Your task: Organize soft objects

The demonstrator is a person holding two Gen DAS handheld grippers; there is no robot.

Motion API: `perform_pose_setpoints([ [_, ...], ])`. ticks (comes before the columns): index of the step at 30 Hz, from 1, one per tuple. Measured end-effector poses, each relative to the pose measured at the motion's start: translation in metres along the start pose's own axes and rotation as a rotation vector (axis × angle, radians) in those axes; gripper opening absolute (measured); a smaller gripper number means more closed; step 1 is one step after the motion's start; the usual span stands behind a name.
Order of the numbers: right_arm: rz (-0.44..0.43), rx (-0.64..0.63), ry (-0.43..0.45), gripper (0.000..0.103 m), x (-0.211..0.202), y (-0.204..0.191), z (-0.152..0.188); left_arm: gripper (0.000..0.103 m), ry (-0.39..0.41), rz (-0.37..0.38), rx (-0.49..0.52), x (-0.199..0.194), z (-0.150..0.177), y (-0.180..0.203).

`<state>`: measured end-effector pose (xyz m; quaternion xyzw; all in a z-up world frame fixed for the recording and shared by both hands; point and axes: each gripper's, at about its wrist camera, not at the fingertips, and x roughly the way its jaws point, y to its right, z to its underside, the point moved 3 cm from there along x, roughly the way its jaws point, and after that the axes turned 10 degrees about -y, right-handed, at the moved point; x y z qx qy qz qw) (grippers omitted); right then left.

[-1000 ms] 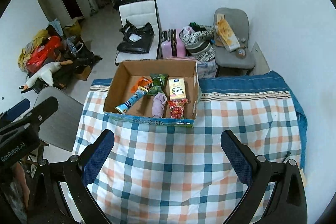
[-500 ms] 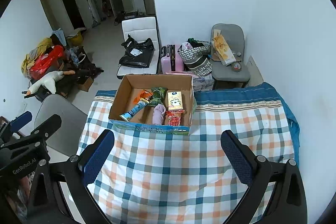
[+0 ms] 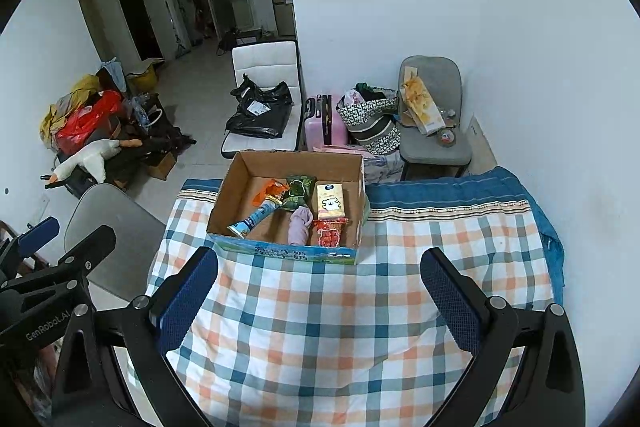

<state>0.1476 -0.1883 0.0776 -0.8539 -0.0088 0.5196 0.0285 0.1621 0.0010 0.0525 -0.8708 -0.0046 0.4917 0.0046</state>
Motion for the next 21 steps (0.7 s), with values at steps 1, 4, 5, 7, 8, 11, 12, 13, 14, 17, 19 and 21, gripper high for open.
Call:
perform_pose_setpoints([
  [1,0.000,0.001,0.003,0.103,-0.0011,0.0002,-0.0010,0.097,-0.002,-0.002,0.000,-0.0001,0.0001,-0.0002],
  [4,-0.006,0.001,0.003,0.103,-0.0002,0.0009,-0.0047,0.097,-0.001,-0.001,-0.002,-0.0001,0.0002,-0.0003],
  [5,-0.005,0.003,0.003,0.103,-0.0002,0.0011,-0.0061,0.097,-0.002,-0.004,-0.004,-0.0002,0.0004,-0.0004],
  [7,-0.005,-0.002,0.002,0.103,0.0003,0.0018,-0.0066,0.097,0.001,-0.009,-0.005,-0.0015,0.0014,-0.0008],
  [8,-0.007,0.000,0.003,0.103,-0.0001,0.0011,-0.0054,0.097,-0.001,-0.011,-0.006,-0.0019,0.0023,-0.0003],
  [11,0.000,-0.003,0.005,0.103,0.0008,0.0018,-0.0061,0.097,-0.009,-0.010,-0.009,-0.0005,0.0043,0.0003],
  [12,-0.001,-0.003,0.003,0.103,0.0016,0.0026,-0.0068,0.097,-0.012,-0.011,-0.010,-0.0010,0.0047,0.0005],
  [13,0.000,-0.004,0.003,0.103,0.0024,0.0032,-0.0072,0.097,-0.014,-0.011,-0.010,0.0004,0.0050,0.0008],
  [14,0.003,-0.004,0.003,0.103,0.0024,0.0032,-0.0071,0.097,-0.017,-0.012,-0.011,0.0022,0.0055,0.0011],
  [17,0.002,-0.006,0.006,0.103,0.0033,0.0033,-0.0068,0.097,-0.019,-0.014,-0.013,0.0033,0.0057,0.0009],
  [19,0.001,-0.007,0.007,0.103,0.0035,0.0032,-0.0068,0.097,-0.017,-0.021,-0.014,0.0041,0.0055,-0.0001],
  [21,0.002,-0.008,0.008,0.103,0.0037,0.0046,-0.0077,0.097,-0.013,-0.027,-0.022,0.0062,0.0052,-0.0023],
])
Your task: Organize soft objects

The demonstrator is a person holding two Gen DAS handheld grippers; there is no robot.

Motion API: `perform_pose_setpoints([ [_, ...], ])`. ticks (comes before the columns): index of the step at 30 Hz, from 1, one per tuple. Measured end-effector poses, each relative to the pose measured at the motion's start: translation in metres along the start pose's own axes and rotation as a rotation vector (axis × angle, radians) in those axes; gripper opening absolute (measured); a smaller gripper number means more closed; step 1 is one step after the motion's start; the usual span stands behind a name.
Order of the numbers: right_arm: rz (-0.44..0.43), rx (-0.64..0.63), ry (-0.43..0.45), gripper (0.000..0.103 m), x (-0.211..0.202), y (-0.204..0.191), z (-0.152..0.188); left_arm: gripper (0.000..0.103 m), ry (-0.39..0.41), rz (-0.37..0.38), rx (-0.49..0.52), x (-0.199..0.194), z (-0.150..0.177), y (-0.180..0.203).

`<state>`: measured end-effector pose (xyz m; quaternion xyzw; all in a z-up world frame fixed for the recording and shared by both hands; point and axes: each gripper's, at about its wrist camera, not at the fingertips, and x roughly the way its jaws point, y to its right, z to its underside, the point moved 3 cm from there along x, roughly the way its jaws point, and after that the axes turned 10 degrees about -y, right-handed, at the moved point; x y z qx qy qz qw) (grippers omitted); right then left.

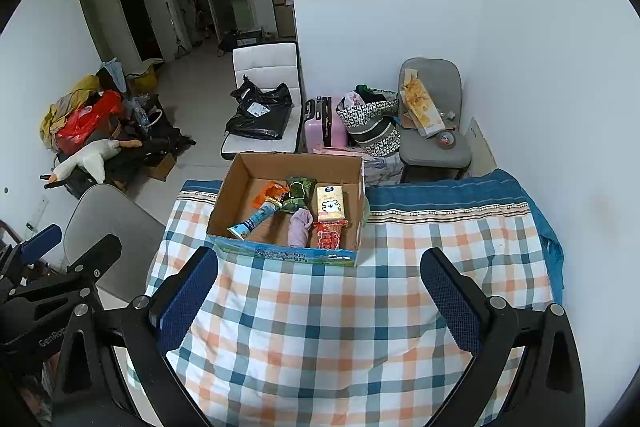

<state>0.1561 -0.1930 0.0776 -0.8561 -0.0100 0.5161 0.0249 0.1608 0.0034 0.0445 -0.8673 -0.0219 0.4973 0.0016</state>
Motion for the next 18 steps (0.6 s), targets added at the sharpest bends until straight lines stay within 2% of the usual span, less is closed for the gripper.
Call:
perform_pose_setpoints([
  [18,0.003,-0.007,0.003,0.103,0.0017,-0.0027,-0.0016,0.097,0.008,0.004,-0.020,0.0016,-0.0013,-0.0031],
])
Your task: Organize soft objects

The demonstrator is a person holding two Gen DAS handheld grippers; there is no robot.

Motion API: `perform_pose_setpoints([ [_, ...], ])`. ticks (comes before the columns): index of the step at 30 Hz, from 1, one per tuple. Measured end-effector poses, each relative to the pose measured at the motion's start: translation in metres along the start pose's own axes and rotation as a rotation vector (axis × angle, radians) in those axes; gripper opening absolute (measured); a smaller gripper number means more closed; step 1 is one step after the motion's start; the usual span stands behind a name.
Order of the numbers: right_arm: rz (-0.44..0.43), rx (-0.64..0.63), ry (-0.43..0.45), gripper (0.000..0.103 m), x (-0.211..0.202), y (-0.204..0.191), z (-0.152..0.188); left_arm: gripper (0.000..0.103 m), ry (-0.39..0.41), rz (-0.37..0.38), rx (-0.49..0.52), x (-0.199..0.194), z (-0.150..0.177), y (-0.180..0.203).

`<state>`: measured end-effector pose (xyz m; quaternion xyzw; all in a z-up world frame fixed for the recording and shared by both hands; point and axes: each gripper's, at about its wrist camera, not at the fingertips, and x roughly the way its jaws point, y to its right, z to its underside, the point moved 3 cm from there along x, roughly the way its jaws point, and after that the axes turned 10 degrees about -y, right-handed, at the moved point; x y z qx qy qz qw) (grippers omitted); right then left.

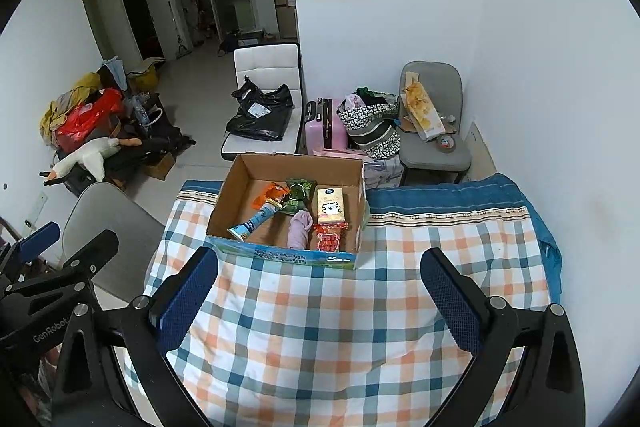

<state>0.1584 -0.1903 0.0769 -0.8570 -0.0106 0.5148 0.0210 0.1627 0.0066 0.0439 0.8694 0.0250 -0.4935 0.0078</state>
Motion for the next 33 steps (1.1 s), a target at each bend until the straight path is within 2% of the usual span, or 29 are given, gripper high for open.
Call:
perform_pose_setpoints([
  [33,0.009,-0.011,0.004,0.103,0.0012,-0.0046,-0.0016,0.097,-0.004,-0.002,-0.007,0.0012,0.0002,0.0029],
])
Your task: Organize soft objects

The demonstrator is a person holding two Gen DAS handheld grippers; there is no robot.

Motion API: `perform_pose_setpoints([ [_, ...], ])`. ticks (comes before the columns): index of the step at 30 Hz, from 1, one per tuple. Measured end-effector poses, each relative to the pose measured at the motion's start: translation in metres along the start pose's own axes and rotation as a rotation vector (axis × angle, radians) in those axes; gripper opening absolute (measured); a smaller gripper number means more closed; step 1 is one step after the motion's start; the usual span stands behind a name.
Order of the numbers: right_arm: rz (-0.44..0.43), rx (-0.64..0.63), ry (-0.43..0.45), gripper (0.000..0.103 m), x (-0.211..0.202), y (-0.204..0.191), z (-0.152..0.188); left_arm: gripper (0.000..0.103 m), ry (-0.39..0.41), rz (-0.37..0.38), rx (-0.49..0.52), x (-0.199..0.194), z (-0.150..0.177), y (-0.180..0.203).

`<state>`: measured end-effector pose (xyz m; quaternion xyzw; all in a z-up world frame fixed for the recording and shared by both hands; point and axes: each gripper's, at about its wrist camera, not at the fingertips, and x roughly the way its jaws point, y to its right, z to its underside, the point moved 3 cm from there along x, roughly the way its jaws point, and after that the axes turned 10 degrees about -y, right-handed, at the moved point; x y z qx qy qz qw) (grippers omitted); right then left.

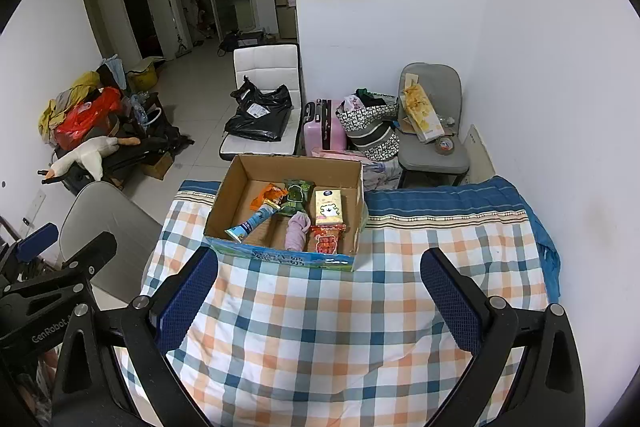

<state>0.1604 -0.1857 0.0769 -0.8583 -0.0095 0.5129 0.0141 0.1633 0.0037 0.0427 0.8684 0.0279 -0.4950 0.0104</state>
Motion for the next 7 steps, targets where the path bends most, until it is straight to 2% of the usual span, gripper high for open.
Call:
perform_pose_setpoints([
  [7,-0.001,-0.005,-0.001,0.103,-0.0001,-0.0009,0.0008,0.097,0.003,0.000,-0.001,0.0015,0.0005,0.0009],
])
